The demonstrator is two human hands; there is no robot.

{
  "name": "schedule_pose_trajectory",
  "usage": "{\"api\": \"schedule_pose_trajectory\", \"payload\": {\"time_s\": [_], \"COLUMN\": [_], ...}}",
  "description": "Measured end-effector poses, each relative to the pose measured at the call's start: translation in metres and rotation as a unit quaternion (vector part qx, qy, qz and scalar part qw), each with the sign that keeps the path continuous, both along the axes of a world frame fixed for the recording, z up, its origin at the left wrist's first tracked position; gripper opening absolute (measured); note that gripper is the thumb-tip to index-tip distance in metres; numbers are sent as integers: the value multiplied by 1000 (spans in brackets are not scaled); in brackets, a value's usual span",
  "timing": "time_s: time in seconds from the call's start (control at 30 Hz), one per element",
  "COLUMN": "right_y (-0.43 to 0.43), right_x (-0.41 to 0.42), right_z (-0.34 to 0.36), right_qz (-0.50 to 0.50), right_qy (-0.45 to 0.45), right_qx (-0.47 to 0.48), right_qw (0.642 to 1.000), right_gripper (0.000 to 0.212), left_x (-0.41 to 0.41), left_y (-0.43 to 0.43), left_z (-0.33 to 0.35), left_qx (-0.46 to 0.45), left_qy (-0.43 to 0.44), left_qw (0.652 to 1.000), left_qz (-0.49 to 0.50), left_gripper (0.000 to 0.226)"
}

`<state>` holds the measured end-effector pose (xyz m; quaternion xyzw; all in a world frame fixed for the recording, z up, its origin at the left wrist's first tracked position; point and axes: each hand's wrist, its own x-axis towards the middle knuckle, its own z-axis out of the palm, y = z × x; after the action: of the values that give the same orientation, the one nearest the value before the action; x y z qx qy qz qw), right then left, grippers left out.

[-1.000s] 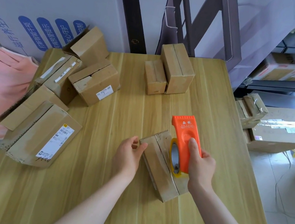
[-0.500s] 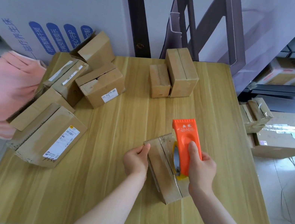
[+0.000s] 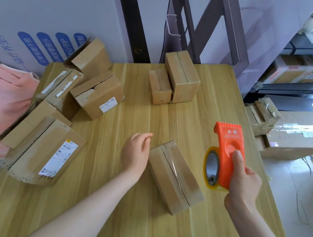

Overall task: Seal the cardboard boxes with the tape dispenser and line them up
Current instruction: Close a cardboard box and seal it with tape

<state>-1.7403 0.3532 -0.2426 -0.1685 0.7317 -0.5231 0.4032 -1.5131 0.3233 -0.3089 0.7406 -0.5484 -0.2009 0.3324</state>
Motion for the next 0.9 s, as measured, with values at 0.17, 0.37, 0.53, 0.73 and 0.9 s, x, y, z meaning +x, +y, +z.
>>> {"api": "schedule_pose_trajectory", "payload": {"time_s": [0.17,0.37,0.53,0.73,0.9], "right_y": [3,4,7,1,-6], "right_x": [-4,-8,3,19,26], "right_z": [1,10,20,31,46], "right_qz": [9,89,209,331,380], "right_qy": [2,29,-1,24,50], "right_qx": [-2,0,-3,-23,-55], "right_qw": [1000,996,978,943,922], "right_gripper": [39,41,32,16,11], "left_x": [-65,-41,9,12,9], "left_y": [-26,-22,15,20,-10], "left_z": [2,1,-2,19,112], "left_qx": [157,225,343,258,162], "left_qy": [-169,-275,-134,53,373], "left_qw": [846,876,927,965,913], "left_qz": [-481,-325,-64,13,-40], "left_gripper": [72,57,67,50,38]}}
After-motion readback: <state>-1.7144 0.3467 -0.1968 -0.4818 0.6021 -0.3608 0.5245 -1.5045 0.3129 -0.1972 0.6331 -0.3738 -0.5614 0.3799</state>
